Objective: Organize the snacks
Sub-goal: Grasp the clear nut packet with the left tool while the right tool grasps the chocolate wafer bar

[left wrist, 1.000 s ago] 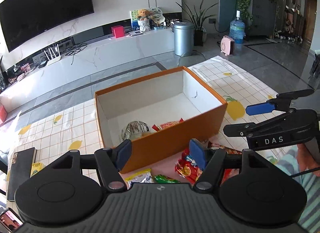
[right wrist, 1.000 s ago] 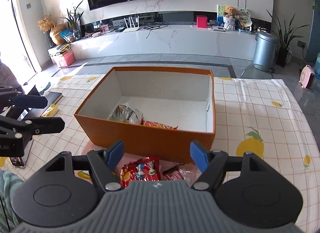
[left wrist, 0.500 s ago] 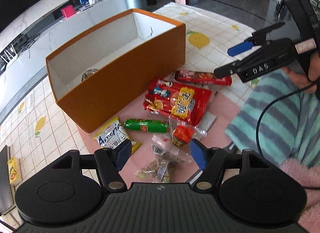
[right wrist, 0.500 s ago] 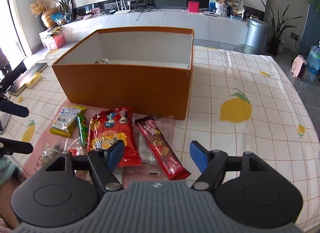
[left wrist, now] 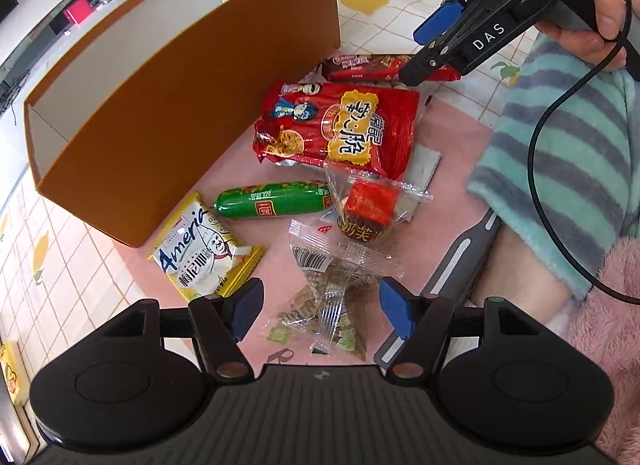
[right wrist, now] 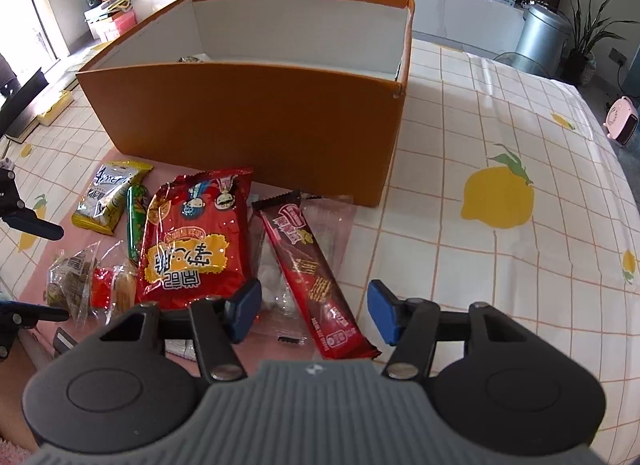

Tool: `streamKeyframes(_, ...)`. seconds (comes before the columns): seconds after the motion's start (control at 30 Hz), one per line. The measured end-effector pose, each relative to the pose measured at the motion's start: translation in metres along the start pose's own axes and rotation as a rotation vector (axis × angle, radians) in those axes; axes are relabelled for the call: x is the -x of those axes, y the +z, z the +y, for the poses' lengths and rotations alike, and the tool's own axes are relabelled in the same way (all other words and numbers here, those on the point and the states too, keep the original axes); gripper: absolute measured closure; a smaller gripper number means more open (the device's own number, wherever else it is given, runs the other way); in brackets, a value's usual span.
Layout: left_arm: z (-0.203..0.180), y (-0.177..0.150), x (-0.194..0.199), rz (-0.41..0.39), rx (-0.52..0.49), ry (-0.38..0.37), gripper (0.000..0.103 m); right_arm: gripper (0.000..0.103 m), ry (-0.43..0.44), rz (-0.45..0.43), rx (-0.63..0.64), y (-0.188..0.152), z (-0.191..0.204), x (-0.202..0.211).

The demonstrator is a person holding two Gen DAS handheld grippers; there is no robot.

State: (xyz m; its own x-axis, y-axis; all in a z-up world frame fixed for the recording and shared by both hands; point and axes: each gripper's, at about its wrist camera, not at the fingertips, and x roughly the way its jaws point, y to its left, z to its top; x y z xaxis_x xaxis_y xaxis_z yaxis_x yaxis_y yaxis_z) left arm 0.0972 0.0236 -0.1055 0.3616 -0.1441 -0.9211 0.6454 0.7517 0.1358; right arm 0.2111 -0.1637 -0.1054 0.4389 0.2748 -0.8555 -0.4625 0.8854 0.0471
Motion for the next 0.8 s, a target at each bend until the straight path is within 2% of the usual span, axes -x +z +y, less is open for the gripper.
streamKeyframes(0.17, 0.002, -0.001, -0.014, 0.029, -0.005, -0.018, 0.025, 0.049, 0.008, 0.029, 0.006, 0.001, 0.001, -0.009)
streamKeyframes(0.3, 0.001, 0.0, -0.021, 0.036, 0.005, -0.034, 0.027, 0.054, 0.019, 0.04, 0.009, 0.001, 0.001, -0.013)
streamKeyframes(0.37, 0.001, 0.001, -0.023, 0.046, 0.014, -0.034, 0.036, 0.057, 0.023, 0.042, 0.013, 0.0, 0.002, -0.014)
streamKeyframes(0.47, -0.002, 0.0, -0.027, 0.057, 0.015, -0.02, 0.048, 0.073, 0.016, 0.051, 0.02, -0.001, 0.003, -0.015)
streamKeyframes(0.53, -0.003, -0.001, -0.028, 0.06, 0.033, -0.028, 0.052, 0.078, 0.025, 0.047, 0.016, -0.002, 0.002, -0.014)
streamKeyframes(0.8, -0.013, -0.005, -0.026, 0.051, 0.08, 0.011, 0.058, 0.081, 0.009, 0.037, 0.032, -0.003, 0.005, -0.013)
